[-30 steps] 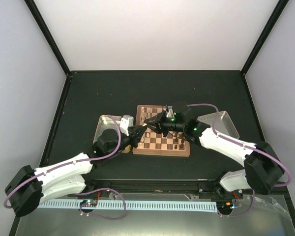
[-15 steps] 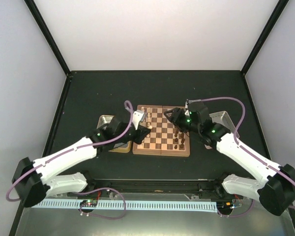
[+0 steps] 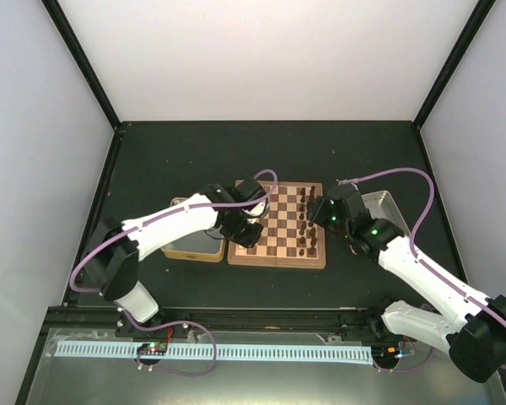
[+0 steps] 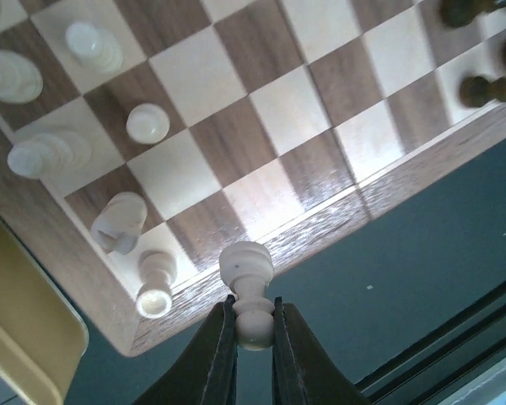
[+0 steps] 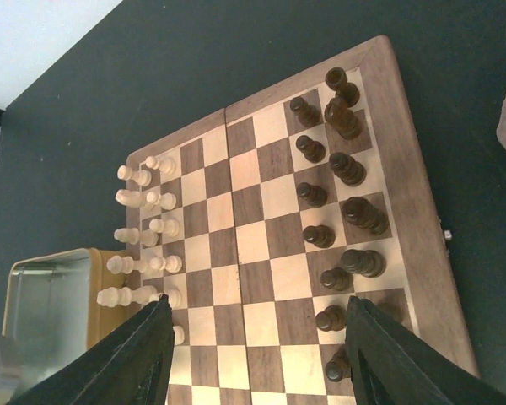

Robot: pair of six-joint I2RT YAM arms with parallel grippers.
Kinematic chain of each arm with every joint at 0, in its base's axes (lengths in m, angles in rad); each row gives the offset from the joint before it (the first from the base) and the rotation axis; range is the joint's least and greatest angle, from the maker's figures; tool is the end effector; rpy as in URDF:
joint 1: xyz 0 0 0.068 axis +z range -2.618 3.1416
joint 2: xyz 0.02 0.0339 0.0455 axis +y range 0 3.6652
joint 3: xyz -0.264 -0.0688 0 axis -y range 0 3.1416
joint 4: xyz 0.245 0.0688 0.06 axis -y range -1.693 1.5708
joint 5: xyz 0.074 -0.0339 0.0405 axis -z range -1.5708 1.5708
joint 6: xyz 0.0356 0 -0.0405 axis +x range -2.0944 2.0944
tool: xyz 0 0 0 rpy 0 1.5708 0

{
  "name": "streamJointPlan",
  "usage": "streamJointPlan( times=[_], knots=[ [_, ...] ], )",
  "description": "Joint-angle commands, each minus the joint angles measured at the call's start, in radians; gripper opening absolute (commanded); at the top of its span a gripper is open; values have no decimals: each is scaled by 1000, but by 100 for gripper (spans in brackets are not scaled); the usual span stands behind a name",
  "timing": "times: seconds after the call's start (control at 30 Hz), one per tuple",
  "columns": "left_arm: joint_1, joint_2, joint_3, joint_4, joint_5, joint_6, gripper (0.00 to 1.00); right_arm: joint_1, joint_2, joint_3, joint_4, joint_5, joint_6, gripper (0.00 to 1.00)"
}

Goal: Set up the chess pieces on the board
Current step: Place the chess piece on the chessboard.

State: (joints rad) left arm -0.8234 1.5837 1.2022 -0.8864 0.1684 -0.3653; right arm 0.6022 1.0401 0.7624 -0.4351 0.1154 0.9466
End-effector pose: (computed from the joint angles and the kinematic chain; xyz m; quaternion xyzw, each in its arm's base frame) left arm 0.2034 -0.2283 0.2378 0.2360 0.9564 -0.1531 0.0780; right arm 0.1846 0.1219 0.2602 0.1792 0.8903 0.2529 0.3335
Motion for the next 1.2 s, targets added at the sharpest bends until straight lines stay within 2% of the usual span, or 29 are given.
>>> streamJointPlan(
  times=[0.0,0.27,0.6,0.83,1.17],
  knots=[
    [5,94,102,-159,-48,36,6,-7,-11,-6,-10,68,-50,56],
    [5,225,206,-204,-82,46,6,-11,-11,-11,-7,70,-62,57],
    [6,319,257,-229,-124,59,9,-13,-39,-16,-31,107,-64,57],
    [7,353,271,-217,-112,68,10,-13,-58,-22,-37,117,-64,57],
    [12,372,291,-216,-134,68,16,-13,-55,-21,-39,107,-65,57]
  ],
)
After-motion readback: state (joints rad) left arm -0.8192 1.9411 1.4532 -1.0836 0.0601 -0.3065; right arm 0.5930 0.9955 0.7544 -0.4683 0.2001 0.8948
